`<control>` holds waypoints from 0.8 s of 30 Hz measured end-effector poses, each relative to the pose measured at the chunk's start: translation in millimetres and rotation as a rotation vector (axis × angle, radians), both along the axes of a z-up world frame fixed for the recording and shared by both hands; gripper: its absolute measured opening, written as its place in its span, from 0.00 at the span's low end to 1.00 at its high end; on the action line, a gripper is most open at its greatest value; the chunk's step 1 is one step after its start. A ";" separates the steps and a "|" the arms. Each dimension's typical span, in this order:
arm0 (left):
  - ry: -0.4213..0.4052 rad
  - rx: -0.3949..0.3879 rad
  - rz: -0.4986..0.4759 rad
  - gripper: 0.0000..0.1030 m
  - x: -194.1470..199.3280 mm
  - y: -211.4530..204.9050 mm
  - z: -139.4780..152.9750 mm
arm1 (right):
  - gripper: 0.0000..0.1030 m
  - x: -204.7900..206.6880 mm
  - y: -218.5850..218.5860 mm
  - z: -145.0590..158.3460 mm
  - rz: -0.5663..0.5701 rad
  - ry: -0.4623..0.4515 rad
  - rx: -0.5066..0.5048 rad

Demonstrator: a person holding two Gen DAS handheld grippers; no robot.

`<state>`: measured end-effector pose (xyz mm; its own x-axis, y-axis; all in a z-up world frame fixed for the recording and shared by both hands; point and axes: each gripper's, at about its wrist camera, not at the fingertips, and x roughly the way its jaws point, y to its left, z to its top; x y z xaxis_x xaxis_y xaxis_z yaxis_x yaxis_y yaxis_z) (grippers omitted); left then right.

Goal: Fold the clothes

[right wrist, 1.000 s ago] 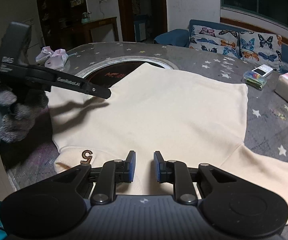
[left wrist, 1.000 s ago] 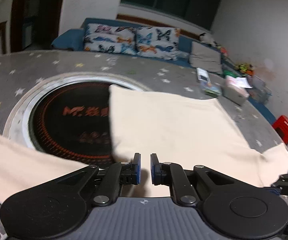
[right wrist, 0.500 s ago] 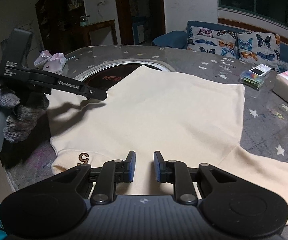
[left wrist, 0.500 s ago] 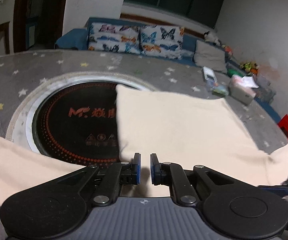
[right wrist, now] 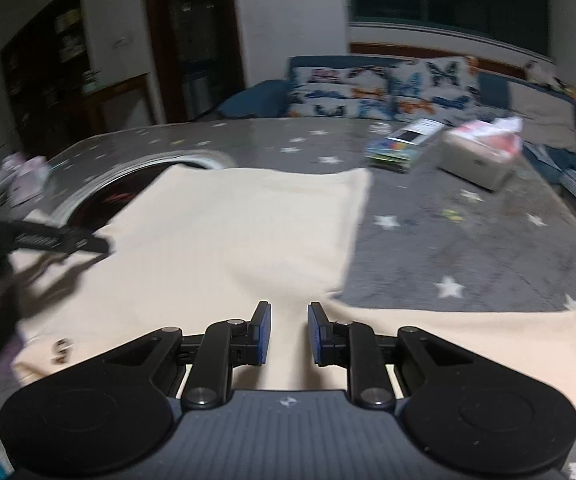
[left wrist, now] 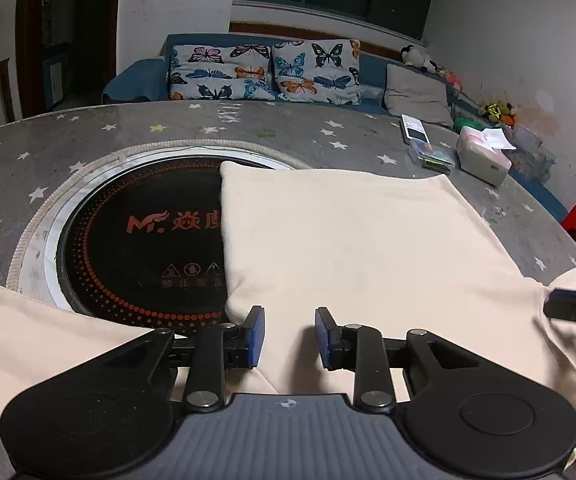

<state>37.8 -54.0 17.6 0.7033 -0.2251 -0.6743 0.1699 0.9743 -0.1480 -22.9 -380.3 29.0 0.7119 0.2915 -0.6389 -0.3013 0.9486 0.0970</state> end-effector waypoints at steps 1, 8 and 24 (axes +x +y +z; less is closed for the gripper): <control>-0.001 0.002 -0.002 0.31 -0.1 -0.2 -0.2 | 0.19 2.6 -5.1 -2.5 -0.023 0.004 0.003; -0.002 0.022 -0.012 0.33 0.5 -1.6 -1.5 | 0.19 6.1 -34.4 -11.9 -0.143 0.014 -0.010; -0.035 0.037 -0.161 0.42 -20.3 -49.3 14.9 | 0.27 -32.5 -133.6 -15.6 -0.503 0.009 -0.032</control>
<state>17.6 -103.3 32.5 0.6833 -0.3122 -0.6601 0.3283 0.9388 -0.1041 -55.3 -514.0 13.4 0.7534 -0.1062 -0.6490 0.1951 0.9785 0.0664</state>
